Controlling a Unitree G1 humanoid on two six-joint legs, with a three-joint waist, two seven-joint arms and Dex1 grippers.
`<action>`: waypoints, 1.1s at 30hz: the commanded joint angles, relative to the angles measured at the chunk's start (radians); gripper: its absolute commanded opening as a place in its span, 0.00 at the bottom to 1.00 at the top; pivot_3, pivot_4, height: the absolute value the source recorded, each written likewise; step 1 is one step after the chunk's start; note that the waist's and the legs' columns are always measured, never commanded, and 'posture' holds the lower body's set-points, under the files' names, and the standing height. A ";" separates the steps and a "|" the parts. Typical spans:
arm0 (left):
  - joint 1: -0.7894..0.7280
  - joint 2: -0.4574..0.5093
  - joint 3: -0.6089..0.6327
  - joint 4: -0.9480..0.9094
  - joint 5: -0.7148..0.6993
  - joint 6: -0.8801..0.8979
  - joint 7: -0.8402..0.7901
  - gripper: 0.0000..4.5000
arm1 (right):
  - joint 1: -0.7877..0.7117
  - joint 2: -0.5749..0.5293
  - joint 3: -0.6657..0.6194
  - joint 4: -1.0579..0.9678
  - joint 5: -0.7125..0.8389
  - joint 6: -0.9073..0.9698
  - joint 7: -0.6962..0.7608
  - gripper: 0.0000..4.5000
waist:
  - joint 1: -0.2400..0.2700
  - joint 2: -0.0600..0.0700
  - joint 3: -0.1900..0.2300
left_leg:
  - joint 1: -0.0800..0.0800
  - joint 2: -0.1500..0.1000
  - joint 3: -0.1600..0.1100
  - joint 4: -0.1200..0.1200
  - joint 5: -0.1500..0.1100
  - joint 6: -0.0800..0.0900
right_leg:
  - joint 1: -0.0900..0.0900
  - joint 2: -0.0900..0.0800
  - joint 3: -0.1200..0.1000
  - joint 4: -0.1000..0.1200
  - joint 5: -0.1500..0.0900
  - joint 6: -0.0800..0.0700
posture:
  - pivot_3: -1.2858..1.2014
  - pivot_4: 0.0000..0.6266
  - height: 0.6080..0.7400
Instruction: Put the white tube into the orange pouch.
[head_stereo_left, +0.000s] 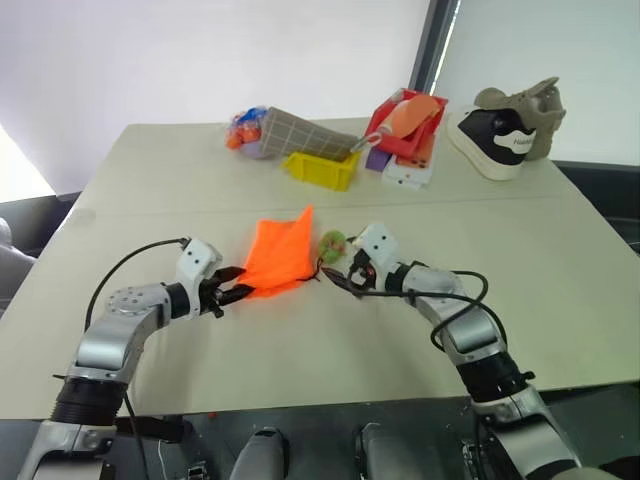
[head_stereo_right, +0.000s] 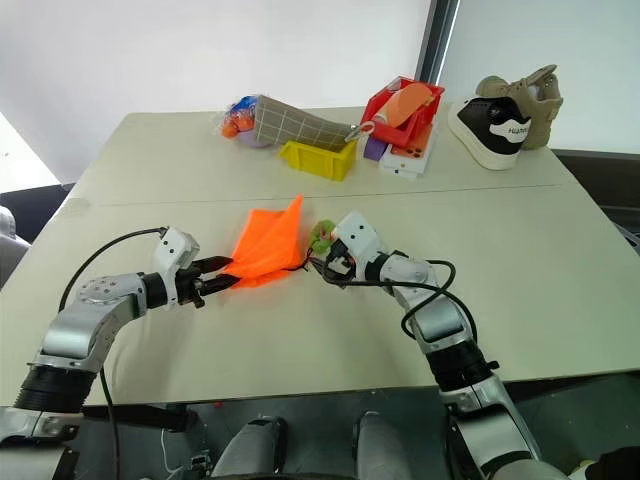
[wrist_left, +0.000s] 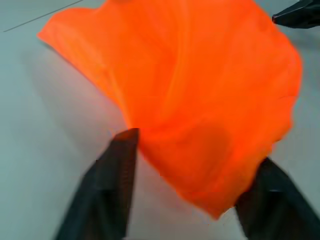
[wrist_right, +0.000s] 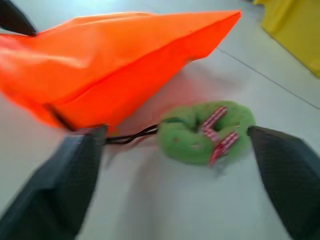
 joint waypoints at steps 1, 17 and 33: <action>-0.001 -0.001 0.051 -0.062 -0.057 -0.005 -0.023 0.64 | -0.046 -0.001 0.007 0.038 -0.031 -0.072 0.007 1.00 | 0.000 0.000 0.000 | 0.000 0.000 0.000 0.000 0.000 0.000 | 0.000 0.000 0.000 0.000 0.000 0.000 | 0.52 0.24 1.00; 0.063 0.030 0.131 -0.181 -0.163 0.073 -0.030 0.65 | -0.193 0.007 0.092 0.427 -0.206 -0.405 0.048 0.84 | -0.007 0.000 0.000 | 0.001 0.000 0.000 0.000 0.000 0.000 | 0.000 0.000 0.000 0.000 0.000 0.000 | 0.52 0.24 1.00; -0.027 -0.044 0.141 -0.197 -0.230 0.120 0.044 0.65 | 0.128 -0.170 -0.067 -0.119 -0.137 -0.238 0.085 0.00 | 0.003 0.000 0.000 | 0.000 0.000 0.000 0.000 0.000 0.000 | 0.001 0.000 0.000 0.000 0.000 0.000 | 0.52 0.24 1.00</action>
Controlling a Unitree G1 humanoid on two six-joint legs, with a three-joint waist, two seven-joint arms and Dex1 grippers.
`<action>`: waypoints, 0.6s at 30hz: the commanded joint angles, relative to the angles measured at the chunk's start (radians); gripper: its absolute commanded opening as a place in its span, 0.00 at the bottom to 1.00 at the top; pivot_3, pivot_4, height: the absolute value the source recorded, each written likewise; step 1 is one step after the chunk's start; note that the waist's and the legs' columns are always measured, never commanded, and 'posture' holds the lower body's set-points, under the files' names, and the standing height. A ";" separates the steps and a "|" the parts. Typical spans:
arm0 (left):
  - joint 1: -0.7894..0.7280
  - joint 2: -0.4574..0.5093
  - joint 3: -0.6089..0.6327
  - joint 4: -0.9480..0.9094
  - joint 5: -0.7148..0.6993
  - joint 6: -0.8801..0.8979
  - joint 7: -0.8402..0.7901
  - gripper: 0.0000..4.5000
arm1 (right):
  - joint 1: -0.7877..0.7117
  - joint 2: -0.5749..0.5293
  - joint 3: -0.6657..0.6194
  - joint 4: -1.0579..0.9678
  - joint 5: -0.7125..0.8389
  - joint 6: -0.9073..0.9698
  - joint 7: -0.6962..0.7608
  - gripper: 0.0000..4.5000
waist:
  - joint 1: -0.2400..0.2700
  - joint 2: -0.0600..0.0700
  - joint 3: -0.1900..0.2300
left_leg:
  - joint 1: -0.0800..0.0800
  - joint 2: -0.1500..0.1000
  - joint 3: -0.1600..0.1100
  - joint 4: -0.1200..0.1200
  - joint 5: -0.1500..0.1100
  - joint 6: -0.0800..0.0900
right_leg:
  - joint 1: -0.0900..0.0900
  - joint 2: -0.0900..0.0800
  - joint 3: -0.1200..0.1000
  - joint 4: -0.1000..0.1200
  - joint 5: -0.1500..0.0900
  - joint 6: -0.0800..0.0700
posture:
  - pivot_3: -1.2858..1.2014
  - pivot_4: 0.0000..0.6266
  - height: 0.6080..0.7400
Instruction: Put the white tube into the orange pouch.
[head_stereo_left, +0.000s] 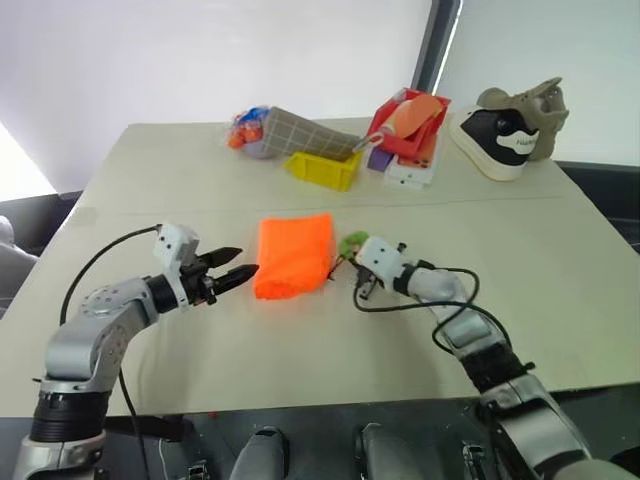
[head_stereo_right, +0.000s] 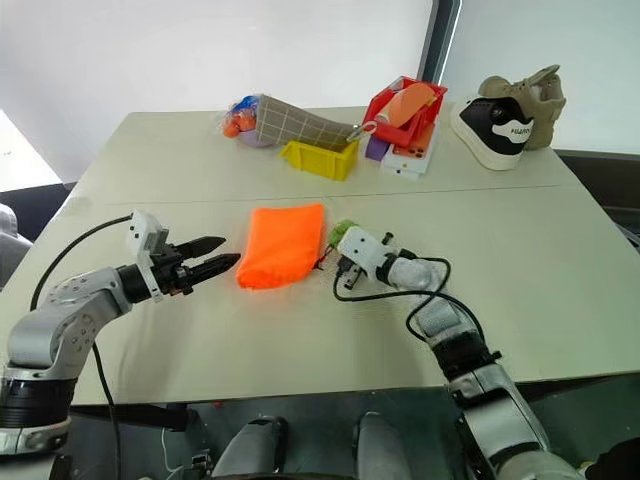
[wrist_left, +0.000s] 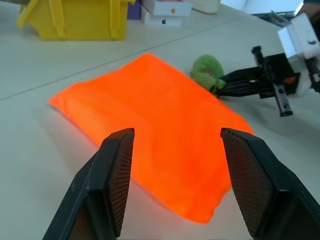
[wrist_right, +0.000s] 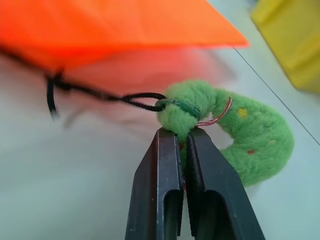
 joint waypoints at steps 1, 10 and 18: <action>-0.050 -0.008 -0.016 -0.007 -0.002 -0.018 0.001 0.65 | 0.074 -0.041 -0.087 -0.237 0.099 0.097 0.049 0.00 | -0.001 0.000 0.000 | 0.000 0.000 0.000 0.000 0.000 0.000 | 0.000 0.000 0.000 0.000 0.000 0.000 | 0.52 0.24 1.00; -0.159 -0.040 -0.155 0.057 0.020 -0.026 -0.099 0.99 | 0.170 -0.088 -0.188 -0.488 0.238 0.304 0.079 0.00 | -0.002 0.000 0.000 | 0.000 0.000 0.000 0.000 0.000 0.000 | 0.000 0.000 0.000 0.000 -0.002 0.004 | 0.52 0.24 1.00; -0.259 -0.055 -0.227 0.195 0.126 -0.147 -0.154 0.99 | 0.191 -0.105 -0.264 -0.564 0.320 0.370 0.064 0.00 | -0.003 0.000 0.000 | 0.000 0.000 0.000 0.001 0.000 0.000 | 0.001 0.000 0.000 -0.001 -0.002 0.003 | 0.52 0.24 1.00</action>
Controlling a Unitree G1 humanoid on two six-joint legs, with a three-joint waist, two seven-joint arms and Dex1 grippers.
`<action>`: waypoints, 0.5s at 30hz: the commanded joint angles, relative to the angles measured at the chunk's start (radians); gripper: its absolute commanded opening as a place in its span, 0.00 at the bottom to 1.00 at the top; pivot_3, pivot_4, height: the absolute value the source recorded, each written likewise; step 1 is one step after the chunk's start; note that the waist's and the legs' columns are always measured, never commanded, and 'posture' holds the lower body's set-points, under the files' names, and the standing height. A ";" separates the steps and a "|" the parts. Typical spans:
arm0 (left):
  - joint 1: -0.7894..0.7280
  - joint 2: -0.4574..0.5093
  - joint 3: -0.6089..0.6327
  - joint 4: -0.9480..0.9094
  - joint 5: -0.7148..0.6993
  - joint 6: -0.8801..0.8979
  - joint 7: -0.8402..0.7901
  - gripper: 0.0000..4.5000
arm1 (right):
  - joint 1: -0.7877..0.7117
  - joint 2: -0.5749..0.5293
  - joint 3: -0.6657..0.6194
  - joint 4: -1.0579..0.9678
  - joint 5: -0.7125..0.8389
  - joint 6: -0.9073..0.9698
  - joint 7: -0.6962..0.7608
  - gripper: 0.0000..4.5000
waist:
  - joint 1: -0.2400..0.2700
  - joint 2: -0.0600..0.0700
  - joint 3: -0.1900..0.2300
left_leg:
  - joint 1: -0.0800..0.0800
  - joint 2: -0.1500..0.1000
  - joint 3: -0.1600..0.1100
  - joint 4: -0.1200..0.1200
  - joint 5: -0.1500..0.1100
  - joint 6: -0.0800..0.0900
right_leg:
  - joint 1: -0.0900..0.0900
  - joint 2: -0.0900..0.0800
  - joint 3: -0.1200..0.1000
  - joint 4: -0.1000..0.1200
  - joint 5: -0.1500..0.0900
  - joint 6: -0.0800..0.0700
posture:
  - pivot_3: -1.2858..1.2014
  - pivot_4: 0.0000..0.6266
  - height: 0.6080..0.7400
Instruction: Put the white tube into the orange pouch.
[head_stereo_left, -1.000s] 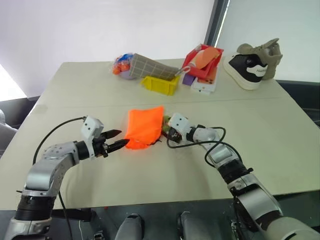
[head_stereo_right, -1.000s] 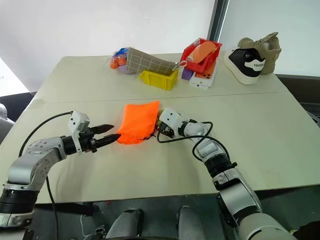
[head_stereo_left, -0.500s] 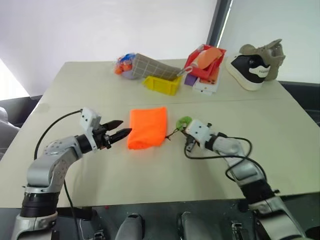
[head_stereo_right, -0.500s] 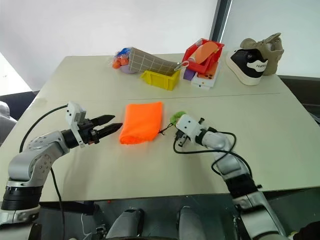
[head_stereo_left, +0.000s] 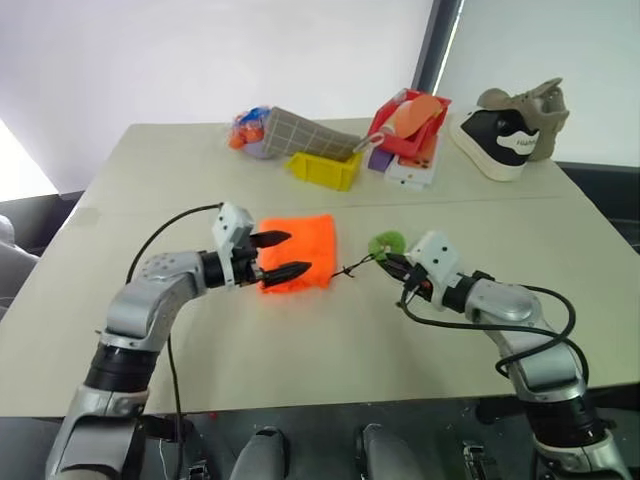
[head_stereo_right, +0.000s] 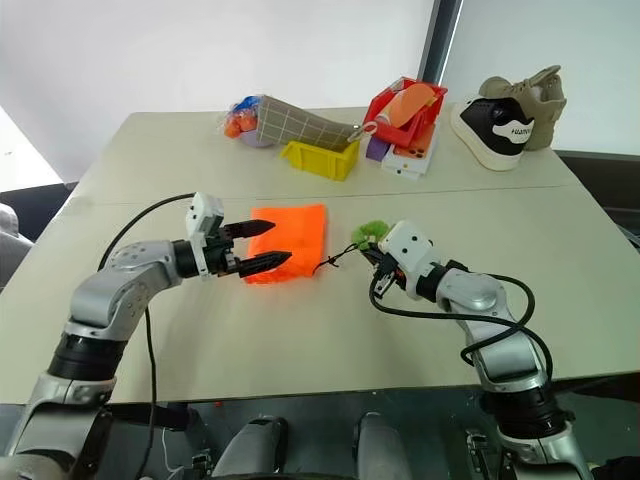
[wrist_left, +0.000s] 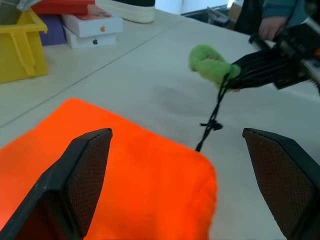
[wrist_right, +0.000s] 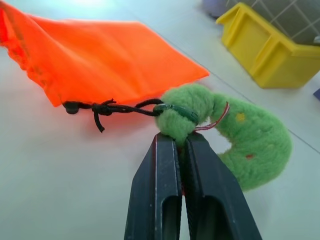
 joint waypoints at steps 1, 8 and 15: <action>-0.021 0.001 -0.005 0.032 0.033 -0.061 -0.025 0.99 | 0.013 -0.013 -0.096 -0.070 0.053 0.019 -0.026 0.00 | -0.001 0.000 0.000 | 0.000 0.000 0.000 0.000 0.000 0.000 | 0.000 0.000 0.000 0.000 0.000 0.000 | 0.52 0.24 1.00; -0.029 -0.011 -0.005 0.069 0.050 -0.088 -0.050 0.99 | 0.059 0.014 -0.175 -0.152 0.185 0.053 -0.040 0.00 | 0.000 0.000 0.000 | 0.000 0.000 0.000 -0.001 0.000 0.000 | 0.000 0.000 0.000 0.000 -0.001 0.002 | 0.52 0.24 1.00; -0.059 -0.030 -0.035 0.077 0.059 -0.098 -0.102 0.99 | 0.075 0.014 -0.141 -0.176 0.219 0.049 -0.047 0.00 | 0.001 0.000 0.000 | 0.000 0.000 0.000 0.000 0.000 0.000 | 0.000 0.000 0.000 0.000 -0.001 0.002 | 0.52 0.24 1.00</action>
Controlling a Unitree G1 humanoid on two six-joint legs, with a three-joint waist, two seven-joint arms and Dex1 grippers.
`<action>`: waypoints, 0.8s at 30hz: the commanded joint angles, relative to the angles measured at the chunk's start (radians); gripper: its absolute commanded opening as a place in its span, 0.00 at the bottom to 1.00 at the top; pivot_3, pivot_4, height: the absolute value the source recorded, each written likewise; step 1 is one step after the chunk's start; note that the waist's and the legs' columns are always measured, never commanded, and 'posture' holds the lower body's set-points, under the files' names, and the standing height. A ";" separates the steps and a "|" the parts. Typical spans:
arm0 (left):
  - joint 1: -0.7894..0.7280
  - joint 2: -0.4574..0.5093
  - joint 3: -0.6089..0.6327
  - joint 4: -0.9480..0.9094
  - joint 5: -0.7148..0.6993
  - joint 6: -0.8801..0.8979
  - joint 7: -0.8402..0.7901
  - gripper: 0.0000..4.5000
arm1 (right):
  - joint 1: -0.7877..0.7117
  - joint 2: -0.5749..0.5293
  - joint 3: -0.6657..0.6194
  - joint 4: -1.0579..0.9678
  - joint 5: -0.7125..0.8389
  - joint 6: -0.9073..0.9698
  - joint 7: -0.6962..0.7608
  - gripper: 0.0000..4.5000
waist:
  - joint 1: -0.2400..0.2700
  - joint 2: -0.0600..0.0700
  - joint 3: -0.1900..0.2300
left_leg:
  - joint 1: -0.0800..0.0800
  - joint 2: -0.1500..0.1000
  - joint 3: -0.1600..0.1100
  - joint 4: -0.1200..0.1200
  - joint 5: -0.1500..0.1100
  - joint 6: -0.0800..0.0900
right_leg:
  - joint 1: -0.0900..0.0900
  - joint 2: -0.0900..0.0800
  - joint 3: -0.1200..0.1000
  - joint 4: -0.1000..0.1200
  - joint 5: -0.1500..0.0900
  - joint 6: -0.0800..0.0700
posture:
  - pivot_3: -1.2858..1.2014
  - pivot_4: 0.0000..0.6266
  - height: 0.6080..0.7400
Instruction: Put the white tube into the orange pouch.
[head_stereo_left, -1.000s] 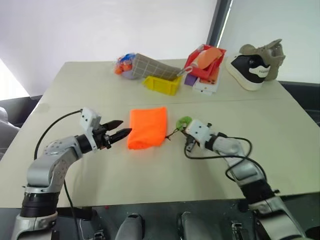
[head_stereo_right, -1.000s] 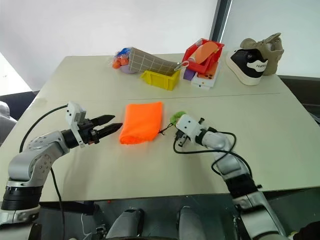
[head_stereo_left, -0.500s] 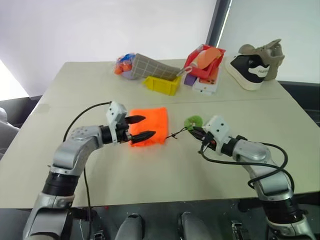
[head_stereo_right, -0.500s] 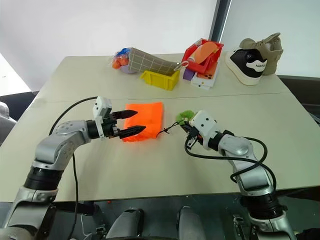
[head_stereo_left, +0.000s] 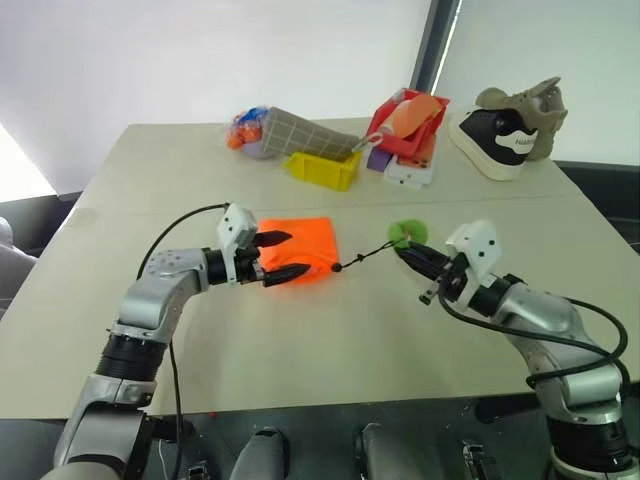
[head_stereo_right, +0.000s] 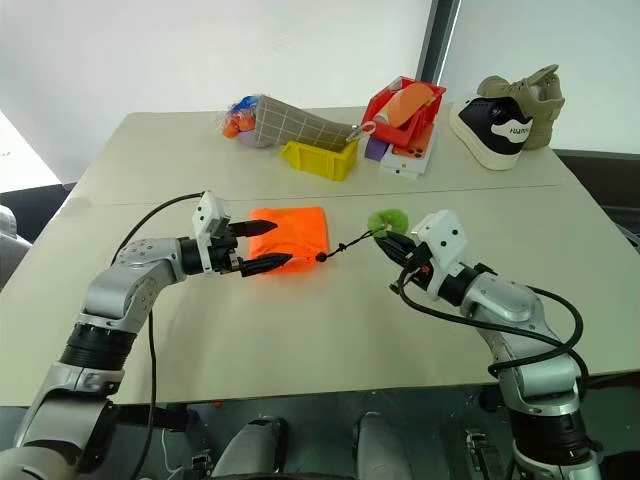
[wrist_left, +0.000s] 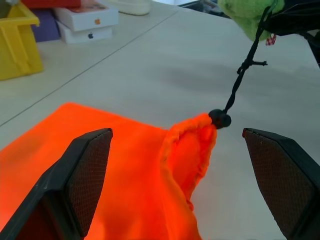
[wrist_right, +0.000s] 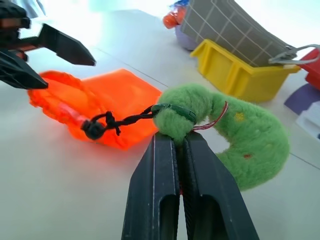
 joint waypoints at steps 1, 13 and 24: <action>-0.046 -0.002 -0.037 -0.005 0.019 -0.032 -0.050 0.99 | -0.010 -0.002 0.004 -0.044 0.024 -0.011 -0.005 0.00 | 0.000 0.000 0.000 | 0.000 0.000 0.000 0.000 0.000 0.000 | 0.000 0.000 0.000 0.000 0.000 0.000 | 0.52 0.24 1.00; -0.294 -0.063 -0.212 0.350 0.185 -0.260 -0.308 0.99 | -0.033 -0.050 0.043 0.009 -0.063 -0.088 -0.027 0.00 | 0.001 0.000 0.000 | -0.001 0.000 0.000 0.000 0.000 0.000 | 0.000 0.000 0.000 -0.001 0.000 0.000 | 0.52 0.24 1.00; -0.401 -0.140 -0.203 0.565 0.218 -0.319 -0.408 0.99 | -0.033 -0.062 0.041 0.143 -0.218 -0.254 -0.119 0.00 | 0.000 0.000 0.000 | -0.001 0.000 0.000 0.000 -0.001 0.001 | -0.001 0.000 0.000 -0.001 0.000 0.001 | 0.52 0.24 1.00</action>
